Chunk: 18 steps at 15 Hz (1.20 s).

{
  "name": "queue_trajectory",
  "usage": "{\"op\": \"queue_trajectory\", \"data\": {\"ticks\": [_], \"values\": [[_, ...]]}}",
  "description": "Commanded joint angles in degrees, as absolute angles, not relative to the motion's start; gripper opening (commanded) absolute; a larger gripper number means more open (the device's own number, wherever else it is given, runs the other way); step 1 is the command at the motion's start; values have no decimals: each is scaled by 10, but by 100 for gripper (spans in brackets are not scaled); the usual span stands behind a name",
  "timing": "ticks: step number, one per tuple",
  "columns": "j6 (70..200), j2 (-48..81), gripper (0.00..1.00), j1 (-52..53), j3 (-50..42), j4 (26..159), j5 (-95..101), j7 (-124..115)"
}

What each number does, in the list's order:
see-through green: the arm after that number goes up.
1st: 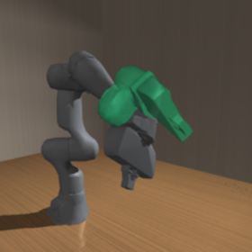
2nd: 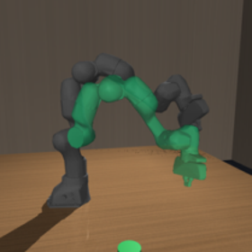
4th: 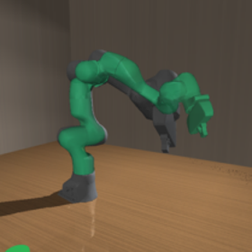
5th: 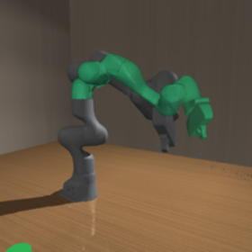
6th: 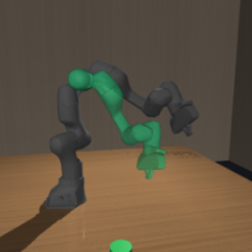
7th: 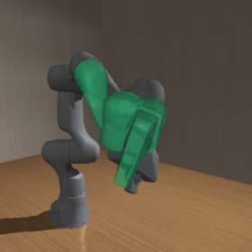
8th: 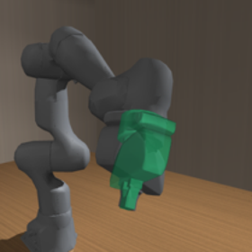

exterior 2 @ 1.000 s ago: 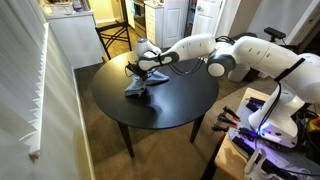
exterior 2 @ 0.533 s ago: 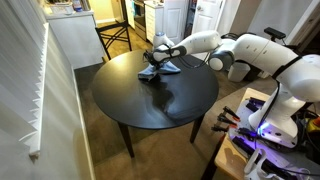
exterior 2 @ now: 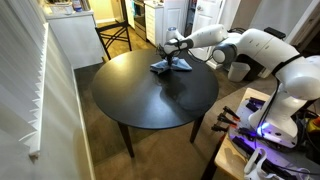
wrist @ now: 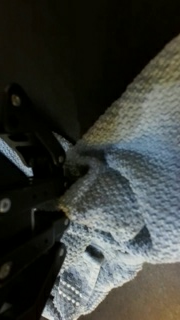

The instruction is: Use the blue towel to wipe the table.

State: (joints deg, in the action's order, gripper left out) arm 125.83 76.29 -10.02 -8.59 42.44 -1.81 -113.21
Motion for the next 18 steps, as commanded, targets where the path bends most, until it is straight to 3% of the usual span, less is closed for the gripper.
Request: {"op": "queue_trajectory", "data": {"ticks": [1, 18], "values": [[1237, 708, 4, -93, -76, 552, -19, -1105], [1250, 510, 4, -10, -40, 888, -30, -885]]}}
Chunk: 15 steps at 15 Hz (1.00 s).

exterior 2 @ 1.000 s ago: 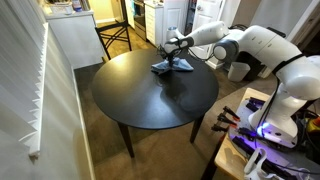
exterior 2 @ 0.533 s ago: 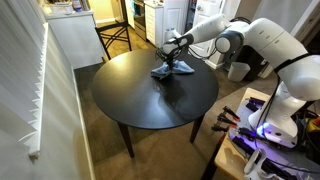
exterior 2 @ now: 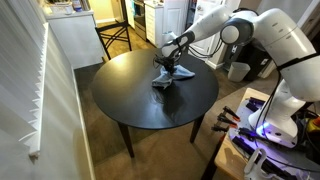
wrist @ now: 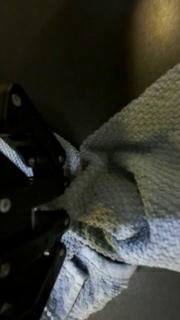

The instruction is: Use the blue towel to wipe the table.

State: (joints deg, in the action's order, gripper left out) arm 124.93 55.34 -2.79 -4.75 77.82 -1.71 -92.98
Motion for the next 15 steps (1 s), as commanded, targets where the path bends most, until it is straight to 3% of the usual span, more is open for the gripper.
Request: {"op": "queue_trajectory", "data": {"ticks": [1, 7, 8, 10, 15], "values": [[1248, 496, 4, -3, -41, 912, -28, -877], [1204, 417, 4, 36, -44, 1035, -19, -844], [1210, 409, 40, 43, -48, 1049, -21, -855], [1219, 399, 45, 47, -47, 1067, -24, -857], [1233, 379, 76, 47, -46, 1100, -30, -860]]}}
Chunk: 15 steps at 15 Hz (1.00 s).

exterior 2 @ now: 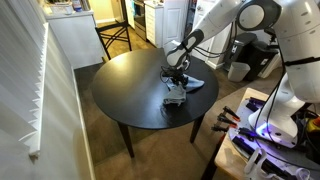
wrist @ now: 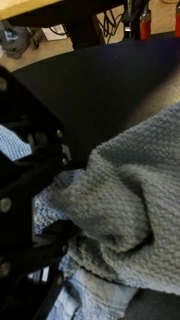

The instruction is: Use the blue towel to wipe the table.

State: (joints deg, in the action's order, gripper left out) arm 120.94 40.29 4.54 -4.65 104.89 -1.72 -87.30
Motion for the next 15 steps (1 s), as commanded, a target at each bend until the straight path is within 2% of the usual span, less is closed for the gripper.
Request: {"op": "queue_trajectory", "data": {"ticks": [1, 3, 5, 15], "values": [[1240, 374, 84, 47, -47, 1108, -31, -862], [1263, 361, 95, 48, -47, 1127, -34, -865], [1298, 340, 100, 46, -44, 1157, -41, -862], [1539, 168, 100, 44, -26, 1374, -112, -858]]}}
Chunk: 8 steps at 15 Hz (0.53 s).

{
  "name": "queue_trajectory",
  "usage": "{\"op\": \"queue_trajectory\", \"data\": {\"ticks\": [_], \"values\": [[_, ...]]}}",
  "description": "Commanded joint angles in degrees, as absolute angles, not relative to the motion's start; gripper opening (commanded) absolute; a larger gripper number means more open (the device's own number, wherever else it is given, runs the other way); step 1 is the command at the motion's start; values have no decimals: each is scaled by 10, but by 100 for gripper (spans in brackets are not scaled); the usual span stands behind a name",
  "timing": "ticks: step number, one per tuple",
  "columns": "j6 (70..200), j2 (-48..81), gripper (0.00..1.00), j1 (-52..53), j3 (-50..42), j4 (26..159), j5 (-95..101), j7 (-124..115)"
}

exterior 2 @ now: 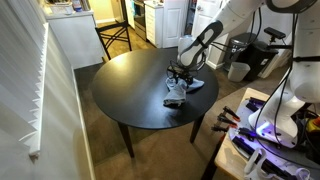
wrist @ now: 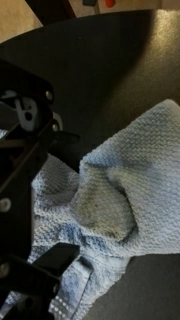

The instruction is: Use the blue towel to wipe the table.

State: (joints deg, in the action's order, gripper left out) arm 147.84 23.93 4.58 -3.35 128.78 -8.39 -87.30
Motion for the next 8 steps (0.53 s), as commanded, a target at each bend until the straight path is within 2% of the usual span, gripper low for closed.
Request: {"op": "queue_trajectory", "data": {"ticks": [1, 3, 8], "values": [[1554, 155, 100, 43, -24, 1392, -117, -857], [1530, 188, 100, 49, -33, 1350, -100, -872], [1537, 165, 100, 47, -32, 1369, -103, -872]]}}
